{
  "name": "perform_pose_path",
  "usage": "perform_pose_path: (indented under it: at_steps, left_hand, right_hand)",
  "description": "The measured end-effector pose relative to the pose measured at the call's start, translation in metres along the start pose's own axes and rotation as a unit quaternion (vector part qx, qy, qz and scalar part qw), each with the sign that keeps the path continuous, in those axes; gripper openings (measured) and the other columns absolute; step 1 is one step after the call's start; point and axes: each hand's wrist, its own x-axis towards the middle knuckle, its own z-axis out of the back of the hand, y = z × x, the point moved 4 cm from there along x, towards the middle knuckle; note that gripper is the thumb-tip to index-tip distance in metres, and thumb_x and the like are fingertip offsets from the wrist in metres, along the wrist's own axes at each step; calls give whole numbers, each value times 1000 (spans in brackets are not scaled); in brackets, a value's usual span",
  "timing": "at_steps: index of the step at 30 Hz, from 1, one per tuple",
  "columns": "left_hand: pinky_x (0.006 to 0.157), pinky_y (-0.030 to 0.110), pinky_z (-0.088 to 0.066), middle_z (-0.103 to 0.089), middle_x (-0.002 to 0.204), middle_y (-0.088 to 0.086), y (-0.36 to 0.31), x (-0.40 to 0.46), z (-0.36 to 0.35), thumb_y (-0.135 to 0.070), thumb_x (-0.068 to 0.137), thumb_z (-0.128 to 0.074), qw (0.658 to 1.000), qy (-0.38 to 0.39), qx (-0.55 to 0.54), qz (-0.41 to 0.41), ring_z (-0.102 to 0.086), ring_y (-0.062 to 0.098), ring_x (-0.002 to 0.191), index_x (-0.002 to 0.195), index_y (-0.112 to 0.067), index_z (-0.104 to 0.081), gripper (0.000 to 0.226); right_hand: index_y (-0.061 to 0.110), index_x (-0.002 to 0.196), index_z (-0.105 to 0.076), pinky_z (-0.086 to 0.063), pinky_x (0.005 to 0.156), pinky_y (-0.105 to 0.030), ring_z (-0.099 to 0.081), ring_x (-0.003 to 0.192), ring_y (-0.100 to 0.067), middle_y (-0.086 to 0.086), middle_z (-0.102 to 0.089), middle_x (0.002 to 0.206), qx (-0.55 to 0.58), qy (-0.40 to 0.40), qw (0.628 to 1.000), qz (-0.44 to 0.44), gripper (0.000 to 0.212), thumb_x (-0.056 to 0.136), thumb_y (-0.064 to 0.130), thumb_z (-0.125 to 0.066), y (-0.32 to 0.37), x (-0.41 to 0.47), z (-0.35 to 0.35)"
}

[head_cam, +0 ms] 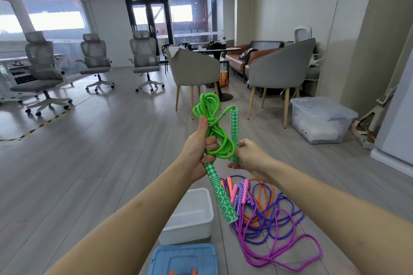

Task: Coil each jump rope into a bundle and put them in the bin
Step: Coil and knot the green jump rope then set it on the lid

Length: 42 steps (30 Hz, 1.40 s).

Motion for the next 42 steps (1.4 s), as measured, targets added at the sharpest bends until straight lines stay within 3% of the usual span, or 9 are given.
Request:
perform_pose_path:
  at_steps: [3, 7, 10, 14, 18, 24, 29, 34, 42]
  left_hand:
    - [31, 15, -14, -25, 60, -9, 0, 5, 1, -62, 93, -55, 1000, -2, -21, -17, -23, 1, 44, 98, -23, -58, 39]
    - [30, 14, -19, -26, 63, -7, 0, 8, 2, -61, 93, -54, 998, -2, -9, -57, -25, 1, 46, 101, -22, -59, 39]
    - [30, 15, -20, -28, 64, -7, 0, 8, 2, -58, 97, -51, 996, 0, 11, -84, -25, 2, 49, 109, -20, -60, 41]
    - [31, 16, -22, -32, 66, -5, 1, 10, 3, -57, 98, -51, 993, 9, 47, -109, -28, 3, 52, 123, -16, -55, 48]
    - [31, 18, -27, -44, 68, 0, 2, 10, 2, -57, 96, -51, 988, 22, 78, -129, -38, 5, 48, 131, -4, -52, 64]
    - [34, 19, -25, -40, 66, -4, -3, 11, 6, -60, 94, -52, 981, 17, 120, -149, -33, 8, 51, 132, -1, -47, 70]
    - [39, 23, -23, -43, 63, -6, -4, 12, 0, -60, 95, -52, 969, 7, 186, -162, -35, 9, 53, 110, -14, -52, 48]
    - [39, 22, -27, -42, 65, -5, 0, 14, -4, -59, 90, -60, 963, -4, 212, -166, -35, 9, 51, 105, -17, -54, 45]
    - [39, 20, -34, -48, 66, -5, 11, 17, -10, -43, 98, -64, 972, -46, 176, -146, -45, 9, 52, 108, -16, -54, 30]
  right_hand:
    - [2, 118, -45, -63, 66, -29, -68, 81, -30, -26, -62, 110, 132, 16, 991, 5, 41, 89, -4, -73, 7, -2, -8]
    - [-2, 111, -58, -61, 64, -22, -72, 68, -16, -18, -68, 93, 215, 19, 976, 15, 20, 94, -12, -62, 18, -7, -15]
    - [-4, 108, -67, -62, 73, -27, -70, 72, -18, -19, -68, 94, 267, 19, 963, -17, 16, 102, 2, -53, 18, -8, -18]
    - [0, 124, -69, -54, 102, -39, -70, 99, -25, -17, -72, 110, 260, 116, 958, -9, 51, 100, 44, -60, 19, -15, -26]
    - [0, 111, -71, -53, 96, -42, -67, 93, -27, -14, -71, 96, 220, 140, 965, 34, 35, 87, 24, -77, 25, -22, -32]
    - [0, 118, -69, -56, 91, -41, -69, 91, -26, -15, -73, 99, 182, 98, 978, 15, 27, 91, 3, -71, 19, -19, -31]
    - [5, 97, -71, -52, 68, -28, -64, 77, -21, -12, -68, 85, 170, 29, 985, 24, 19, 94, -6, -56, 19, -15, -34]
    - [8, 92, -71, -48, 63, -29, -61, 70, -21, -11, -65, 80, 162, -28, 986, 12, 20, 94, -4, -54, 16, -12, -32]
    - [4, 100, -67, -58, 82, -48, -64, 80, -32, -17, -66, 88, 200, -80, 977, -1, 22, 93, -6, -49, 11, -7, -38]
